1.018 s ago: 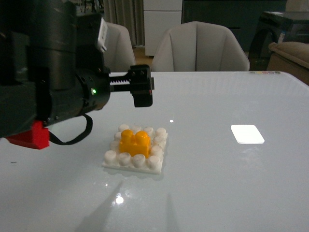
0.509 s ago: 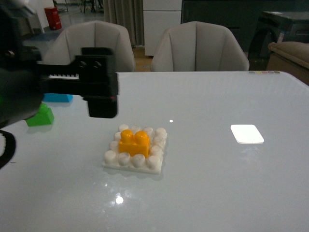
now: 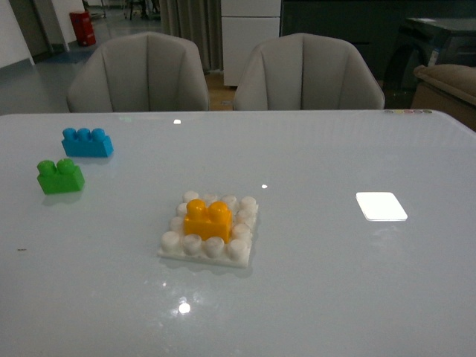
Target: Insert yellow block into base center
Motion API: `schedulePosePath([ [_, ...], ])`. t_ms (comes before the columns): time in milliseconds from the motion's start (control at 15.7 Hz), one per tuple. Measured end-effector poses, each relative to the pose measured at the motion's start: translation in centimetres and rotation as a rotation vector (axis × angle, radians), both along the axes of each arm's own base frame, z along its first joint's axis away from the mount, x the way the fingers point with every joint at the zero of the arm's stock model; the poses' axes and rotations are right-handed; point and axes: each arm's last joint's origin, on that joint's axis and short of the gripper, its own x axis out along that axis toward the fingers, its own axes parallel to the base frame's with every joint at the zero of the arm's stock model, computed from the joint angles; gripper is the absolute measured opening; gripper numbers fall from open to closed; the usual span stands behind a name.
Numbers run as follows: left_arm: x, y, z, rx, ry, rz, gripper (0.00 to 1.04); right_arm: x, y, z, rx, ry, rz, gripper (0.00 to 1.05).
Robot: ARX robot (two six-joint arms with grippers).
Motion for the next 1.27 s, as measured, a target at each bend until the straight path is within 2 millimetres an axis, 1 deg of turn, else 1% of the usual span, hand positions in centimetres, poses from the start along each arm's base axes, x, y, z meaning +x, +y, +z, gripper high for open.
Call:
schedulePosePath([
  [64,-0.5,0.2,-0.4,0.001,0.009,-0.006,0.05,0.0,0.0,0.0,0.0,0.0,0.0,0.98],
  [127,-1.0,0.6,-0.6,0.004,0.013,0.001,0.02,0.0,0.0,0.0,0.0,0.0,0.0,0.98],
  [318,-2.2,1.2,-0.9,0.003,0.003,-0.001,0.02,0.0,0.0,0.0,0.0,0.0,0.0,0.98],
  [382,-2.6,2.0,-1.4,0.004,-0.019,-0.009,0.02,0.0,0.0,0.0,0.0,-0.001,0.0,0.98],
  [573,-2.9,2.4,-2.1,0.003,0.026,0.022,0.02,0.0,0.0,0.0,0.0,0.0,-0.001,0.98],
  [891,-3.2,2.2,-1.8,0.004,0.004,0.003,0.02,0.0,0.0,0.0,0.0,0.0,0.0,0.98],
  [1082,-3.9,2.2,-1.5,0.004,-0.011,-0.003,0.02,0.0,0.0,0.0,0.0,0.0,0.0,0.98],
  [1145,-4.1,2.2,-1.5,0.004,-0.007,-0.003,0.02,0.0,0.0,0.0,0.0,0.0,0.0,0.98],
  [1273,-5.3,2.2,-1.3,0.004,-0.016,-0.003,0.02,0.0,0.0,0.0,0.0,0.0,0.0,0.98],
])
